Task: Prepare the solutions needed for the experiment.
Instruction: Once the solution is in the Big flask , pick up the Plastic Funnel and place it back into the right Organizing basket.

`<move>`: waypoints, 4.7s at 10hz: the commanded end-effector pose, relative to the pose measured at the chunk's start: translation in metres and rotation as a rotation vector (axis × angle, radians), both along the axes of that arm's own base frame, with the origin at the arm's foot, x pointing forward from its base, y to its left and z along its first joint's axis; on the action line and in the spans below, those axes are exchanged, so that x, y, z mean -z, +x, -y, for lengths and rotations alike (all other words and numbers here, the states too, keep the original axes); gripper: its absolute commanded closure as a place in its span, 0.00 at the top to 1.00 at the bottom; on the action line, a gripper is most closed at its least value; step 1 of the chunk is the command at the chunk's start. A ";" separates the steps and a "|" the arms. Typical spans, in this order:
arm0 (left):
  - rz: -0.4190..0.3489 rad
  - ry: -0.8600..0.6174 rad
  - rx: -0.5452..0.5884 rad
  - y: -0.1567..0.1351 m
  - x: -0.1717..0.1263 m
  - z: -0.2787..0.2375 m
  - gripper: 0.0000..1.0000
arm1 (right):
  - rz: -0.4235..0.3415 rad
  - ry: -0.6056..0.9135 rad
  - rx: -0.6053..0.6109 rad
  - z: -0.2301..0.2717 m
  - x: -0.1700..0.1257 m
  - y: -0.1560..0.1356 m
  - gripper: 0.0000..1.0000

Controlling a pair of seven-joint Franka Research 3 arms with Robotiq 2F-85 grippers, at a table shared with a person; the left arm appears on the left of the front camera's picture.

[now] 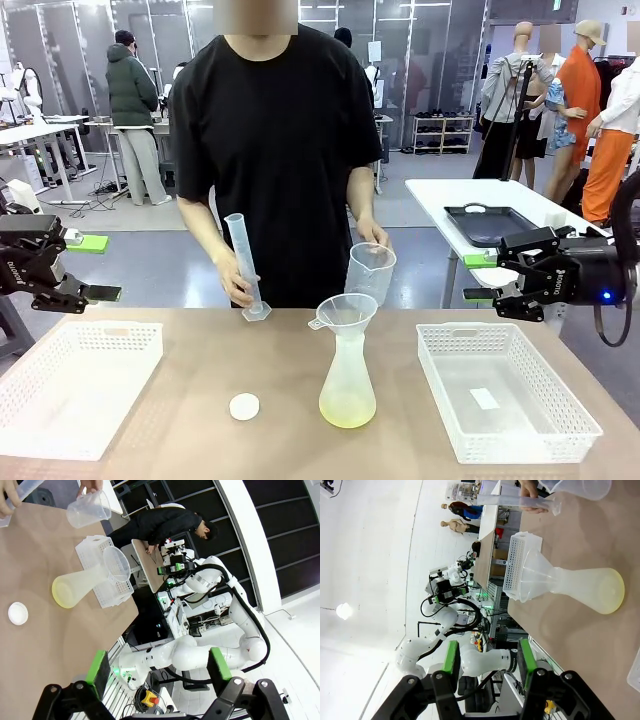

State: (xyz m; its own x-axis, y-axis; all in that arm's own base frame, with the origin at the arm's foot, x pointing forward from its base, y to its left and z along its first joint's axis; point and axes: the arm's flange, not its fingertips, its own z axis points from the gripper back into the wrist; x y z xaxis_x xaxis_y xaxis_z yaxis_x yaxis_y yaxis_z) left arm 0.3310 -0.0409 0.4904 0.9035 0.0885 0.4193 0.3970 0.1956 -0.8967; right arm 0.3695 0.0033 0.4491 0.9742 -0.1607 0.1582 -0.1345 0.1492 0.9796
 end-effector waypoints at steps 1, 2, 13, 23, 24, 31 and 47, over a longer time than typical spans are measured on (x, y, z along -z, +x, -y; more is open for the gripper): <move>0.016 -0.027 0.002 0.002 -0.003 0.002 1.00 | 0.033 -0.050 0.015 -0.004 -0.003 0.002 0.59; 0.016 -0.027 0.002 0.002 -0.003 0.002 1.00 | 0.069 -0.080 -0.003 -0.010 -0.009 0.004 0.59; 0.016 -0.027 0.002 0.002 -0.003 0.002 1.00 | 0.608 -0.750 -0.248 -0.151 -0.075 0.002 0.59; 0.016 -0.027 0.002 0.002 -0.003 0.002 1.00 | 0.687 -0.962 -0.396 -0.173 -0.110 0.040 0.59; 0.016 -0.027 0.002 0.002 -0.003 0.002 1.00 | 0.686 -0.984 -0.434 -0.180 -0.112 0.049 0.59; 0.016 -0.027 0.002 0.002 -0.003 0.002 1.00 | 0.640 -1.221 -0.568 -0.234 -0.098 0.088 0.59; 0.016 -0.027 0.002 0.002 -0.003 0.002 1.00 | 0.539 -1.301 -0.818 -0.266 -0.095 0.126 0.59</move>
State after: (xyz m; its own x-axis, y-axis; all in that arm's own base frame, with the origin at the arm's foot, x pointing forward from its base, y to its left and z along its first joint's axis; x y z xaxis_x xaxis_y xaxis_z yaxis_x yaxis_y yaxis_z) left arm 0.3310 -0.0408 0.4904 0.9034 0.0888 0.4194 0.3969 0.1964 -0.8966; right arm 0.4927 0.2655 0.5429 0.4946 0.8645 0.0898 -0.8691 0.4911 0.0587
